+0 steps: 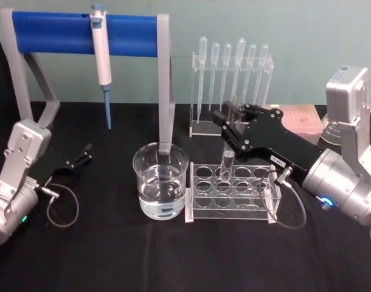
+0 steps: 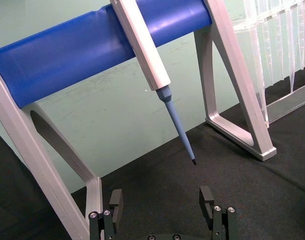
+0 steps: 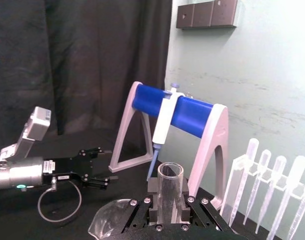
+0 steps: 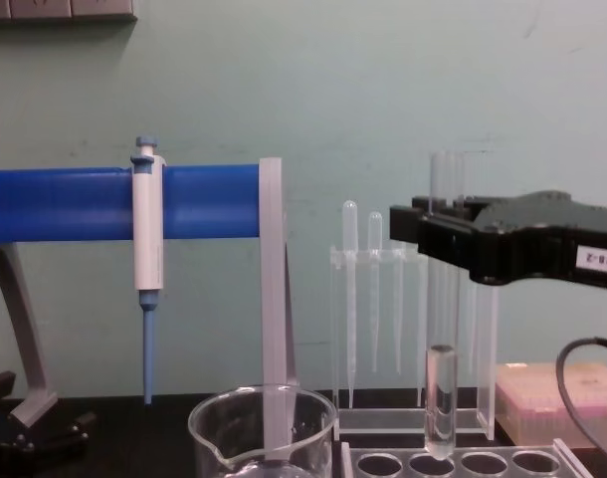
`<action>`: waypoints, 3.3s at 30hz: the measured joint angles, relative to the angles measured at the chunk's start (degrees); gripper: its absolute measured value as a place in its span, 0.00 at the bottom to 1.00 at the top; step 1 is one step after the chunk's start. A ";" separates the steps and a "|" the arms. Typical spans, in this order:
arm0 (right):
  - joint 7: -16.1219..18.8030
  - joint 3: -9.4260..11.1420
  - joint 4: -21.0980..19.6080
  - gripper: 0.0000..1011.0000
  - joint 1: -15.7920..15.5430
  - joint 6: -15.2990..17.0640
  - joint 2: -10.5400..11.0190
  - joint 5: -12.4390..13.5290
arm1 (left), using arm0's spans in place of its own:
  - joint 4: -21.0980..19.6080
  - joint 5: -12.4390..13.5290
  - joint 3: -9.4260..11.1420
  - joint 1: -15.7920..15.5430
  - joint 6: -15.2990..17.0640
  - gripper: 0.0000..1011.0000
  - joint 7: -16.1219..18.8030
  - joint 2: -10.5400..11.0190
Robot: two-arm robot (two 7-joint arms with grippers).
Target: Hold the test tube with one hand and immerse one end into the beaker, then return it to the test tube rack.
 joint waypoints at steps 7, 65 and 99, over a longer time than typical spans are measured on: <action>0.16 0.36 1.63 0.22 -0.59 -1.26 -1.18 -1.25 | 0.00 0.00 0.00 0.00 0.00 0.99 0.00 0.00; 3.02 0.71 12.66 0.22 -2.30 -8.31 -6.64 -4.50 | 0.00 0.00 0.00 0.00 0.00 0.99 0.00 0.00; 2.58 0.40 11.69 0.55 -2.49 -6.29 -6.26 -5.71 | 0.00 0.00 0.00 0.00 0.00 0.99 0.00 0.00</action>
